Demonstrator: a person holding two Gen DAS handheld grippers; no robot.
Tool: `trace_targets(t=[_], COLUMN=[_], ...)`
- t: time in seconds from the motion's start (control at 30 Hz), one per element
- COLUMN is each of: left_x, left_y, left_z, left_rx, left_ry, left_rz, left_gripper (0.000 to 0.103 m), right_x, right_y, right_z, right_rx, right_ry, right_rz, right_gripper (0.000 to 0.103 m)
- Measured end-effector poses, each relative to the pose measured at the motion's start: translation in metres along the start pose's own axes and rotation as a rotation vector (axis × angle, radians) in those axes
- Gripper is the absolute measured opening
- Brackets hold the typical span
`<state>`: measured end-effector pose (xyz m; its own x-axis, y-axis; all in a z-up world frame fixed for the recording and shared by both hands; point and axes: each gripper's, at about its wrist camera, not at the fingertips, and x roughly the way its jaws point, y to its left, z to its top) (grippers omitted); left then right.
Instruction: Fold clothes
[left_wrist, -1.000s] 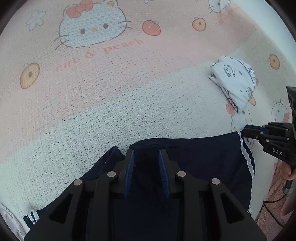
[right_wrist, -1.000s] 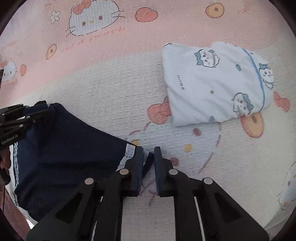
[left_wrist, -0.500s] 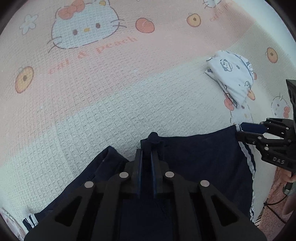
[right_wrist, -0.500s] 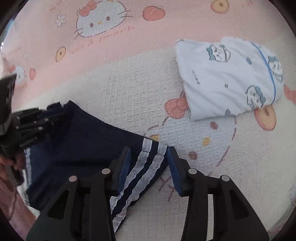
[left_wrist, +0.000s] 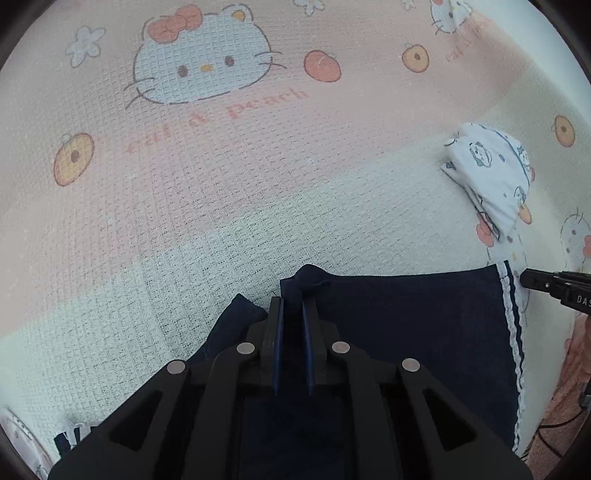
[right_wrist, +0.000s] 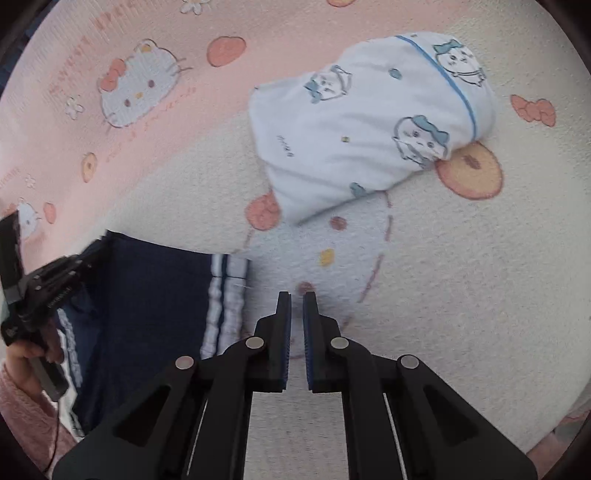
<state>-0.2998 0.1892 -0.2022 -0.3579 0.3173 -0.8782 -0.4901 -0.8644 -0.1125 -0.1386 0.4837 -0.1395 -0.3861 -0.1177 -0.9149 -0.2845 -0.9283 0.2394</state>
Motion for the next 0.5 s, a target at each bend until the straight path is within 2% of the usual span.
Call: trace_targets(t=[0.1, 0.13, 0.2, 0.3, 0.37, 0.4, 0.43, 0.5], left_x=[-0.005, -0.006, -0.007, -0.013, -0.014, -0.014, -0.012, -0.008], left_y=[-0.011, -0.015, -0.019, -0.019, -0.013, -0.009, -0.003, 0.004], left_z=[0.000, 0.001, 0.004, 0.007, 0.009, 0.010, 0.009, 0.005], left_rx=[0.061, 0.079, 0.098, 0.104, 0.078, 0.060, 0.041, 0.035], left_ry=[-0.018, -0.021, -0.025, -0.044, -0.048, -0.044, -0.034, 0.000], left_rz=[0.001, 0.008, 0.017, 0.022, 0.043, 0.042, 0.030, 0.020], left_gripper=[0.016, 0.018, 0.019, 0.022, 0.033, 0.035, 0.035, 0.035], right_x=[-0.010, -0.009, 0.002, 0.026, 0.042, 0.051, 0.048, 0.042], right_y=[0.008, 0.012, 0.023, 0.048, 0.064, 0.073, 0.071, 0.070], right_z=[0.003, 0.005, 0.008, 0.015, 0.019, 0.025, 0.025, 0.025], right_rx=[-0.019, -0.040, -0.082, -0.134, -0.169, -0.182, -0.174, -0.170], right_ry=[-0.038, -0.039, -0.021, -0.013, -0.008, -0.010, -0.021, -0.043], right_rz=[0.030, 0.045, 0.065, 0.028, 0.002, -0.017, -0.017, -0.021], right_gripper=[0.010, 0.023, 0.038, 0.038, 0.020, 0.012, 0.008, 0.007])
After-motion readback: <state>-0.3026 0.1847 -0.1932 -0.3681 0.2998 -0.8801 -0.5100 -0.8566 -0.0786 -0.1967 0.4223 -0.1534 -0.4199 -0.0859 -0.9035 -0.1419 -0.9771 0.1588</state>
